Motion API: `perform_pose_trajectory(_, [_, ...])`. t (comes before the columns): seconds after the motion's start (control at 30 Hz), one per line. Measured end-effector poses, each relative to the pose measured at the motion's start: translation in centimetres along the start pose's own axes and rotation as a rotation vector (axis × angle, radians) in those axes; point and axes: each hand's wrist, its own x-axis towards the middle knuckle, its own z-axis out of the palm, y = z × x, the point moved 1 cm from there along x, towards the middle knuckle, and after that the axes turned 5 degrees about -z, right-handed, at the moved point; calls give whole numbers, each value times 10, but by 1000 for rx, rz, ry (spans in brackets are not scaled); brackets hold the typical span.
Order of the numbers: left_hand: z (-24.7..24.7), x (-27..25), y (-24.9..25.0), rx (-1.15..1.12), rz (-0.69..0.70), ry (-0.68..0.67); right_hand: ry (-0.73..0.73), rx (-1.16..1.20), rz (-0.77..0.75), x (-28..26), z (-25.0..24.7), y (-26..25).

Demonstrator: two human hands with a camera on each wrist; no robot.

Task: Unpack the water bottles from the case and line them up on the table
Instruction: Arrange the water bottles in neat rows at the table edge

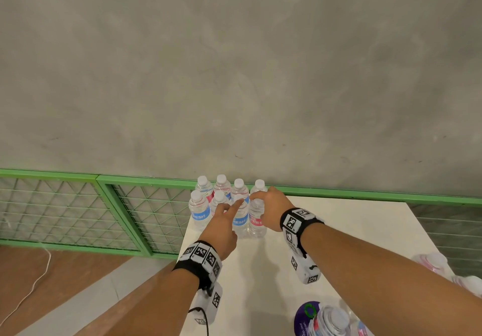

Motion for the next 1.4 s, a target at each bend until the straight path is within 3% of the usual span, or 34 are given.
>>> perform_pose_trajectory(0.4, [1,3,2,-18,-49,-5,-14,9,-29,-8,-3,-2])
perform_pose_trajectory(0.53, [-2,-9,8,-62,-32,69,-36,66,28,-29,-16,0])
perform_pose_trajectory(0.73, [7,-55,48,-173,85,107,-30,360,178,-104,-36,25])
perform_pose_trajectory(0.97, [59,-124,116,-207,229,-217,-106,248,231,-231,-53,57])
perform_pose_trajectory(1.07, [84,-145,135,-197,305,-275,-128,211,233,-275,-44,60])
perform_pose_trajectory(1.27, [111,-162,143,-198,314,-214,-169,161,105,-320,-6,48])
perform_pose_trajectory(1.4, [107,-164,141,-2,334,-188,-112,111,86,-325,14,46])
